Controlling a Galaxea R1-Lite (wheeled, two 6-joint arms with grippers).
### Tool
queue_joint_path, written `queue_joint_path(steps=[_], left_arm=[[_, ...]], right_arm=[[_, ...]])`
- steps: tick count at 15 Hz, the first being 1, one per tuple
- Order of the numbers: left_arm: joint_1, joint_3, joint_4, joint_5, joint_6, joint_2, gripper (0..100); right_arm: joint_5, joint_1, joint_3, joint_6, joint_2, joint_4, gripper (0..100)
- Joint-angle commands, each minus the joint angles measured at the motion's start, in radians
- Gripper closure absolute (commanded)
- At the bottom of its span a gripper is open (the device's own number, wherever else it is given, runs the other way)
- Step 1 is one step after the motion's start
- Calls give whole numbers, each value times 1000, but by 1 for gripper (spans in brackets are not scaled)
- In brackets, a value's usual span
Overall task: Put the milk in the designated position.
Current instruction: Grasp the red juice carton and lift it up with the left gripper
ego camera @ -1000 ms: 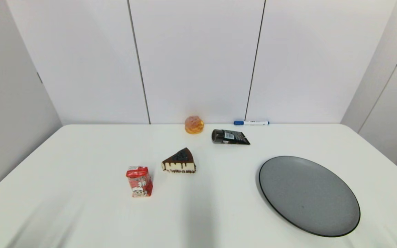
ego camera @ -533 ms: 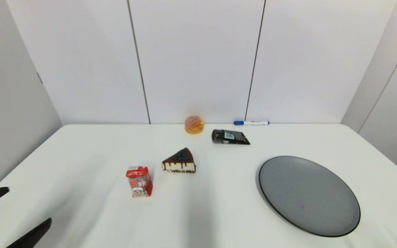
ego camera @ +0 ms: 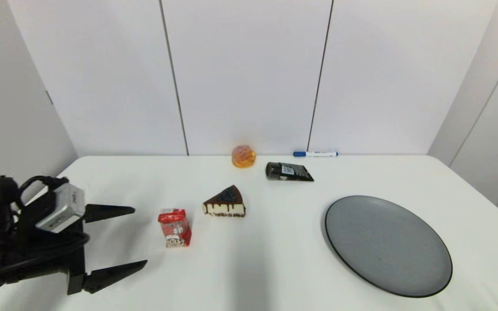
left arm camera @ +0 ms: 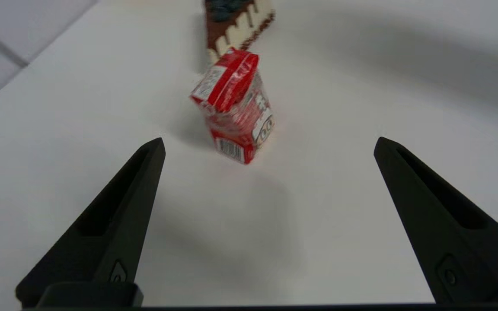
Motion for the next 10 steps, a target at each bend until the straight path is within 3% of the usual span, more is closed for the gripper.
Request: queue_joint_path(steps=[1,10], left_arm=[[4,-145,-14,-172,272,400,0],[-3,-310,-9,-173,332,642,0]], right_arm=[[0,0,0,0,2,0,0],[0,0,0,1,0,0,0]])
